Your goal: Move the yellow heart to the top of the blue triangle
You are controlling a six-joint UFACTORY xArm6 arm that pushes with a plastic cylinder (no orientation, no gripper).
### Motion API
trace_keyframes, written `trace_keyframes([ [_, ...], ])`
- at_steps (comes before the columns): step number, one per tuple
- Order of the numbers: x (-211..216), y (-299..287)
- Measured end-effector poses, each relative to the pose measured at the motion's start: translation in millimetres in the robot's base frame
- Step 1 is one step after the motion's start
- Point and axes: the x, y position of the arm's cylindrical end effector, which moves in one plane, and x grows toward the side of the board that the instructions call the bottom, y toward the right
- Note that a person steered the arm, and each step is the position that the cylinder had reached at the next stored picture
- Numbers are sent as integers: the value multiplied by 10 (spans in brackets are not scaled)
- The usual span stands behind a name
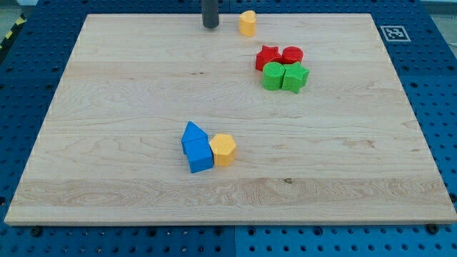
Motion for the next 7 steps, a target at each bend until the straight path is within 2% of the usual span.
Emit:
trace_keyframes([
  [4,-45,214],
  [5,-227,214],
  [7,-267,740],
])
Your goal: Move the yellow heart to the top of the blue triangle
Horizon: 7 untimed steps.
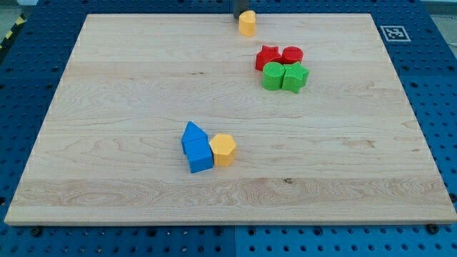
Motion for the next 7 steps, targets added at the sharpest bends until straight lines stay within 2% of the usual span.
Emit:
trace_keyframes([
  [1,43,247],
  [2,353,247],
  [4,435,41],
  [7,693,42],
])
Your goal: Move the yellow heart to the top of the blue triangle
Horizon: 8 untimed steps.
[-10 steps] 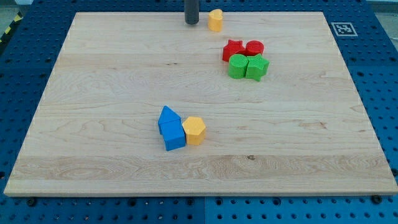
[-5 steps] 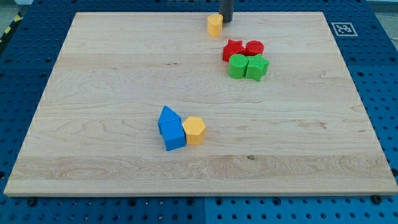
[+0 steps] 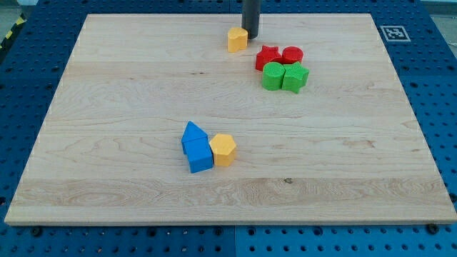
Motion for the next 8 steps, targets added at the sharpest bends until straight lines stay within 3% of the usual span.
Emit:
trace_keyframes([
  [6,297,-157],
  [8,305,-708],
])
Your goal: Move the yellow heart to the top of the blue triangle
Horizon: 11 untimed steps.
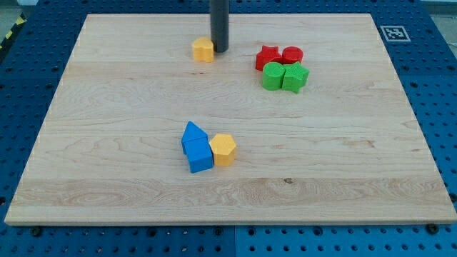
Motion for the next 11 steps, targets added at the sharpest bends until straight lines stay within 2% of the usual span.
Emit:
trace_keyframes([
  [2,12,-478],
  [5,24,-834],
  [6,255,-877],
  [8,423,-760],
  [9,561,-473],
  [10,849,-465],
  [11,931,-465],
])
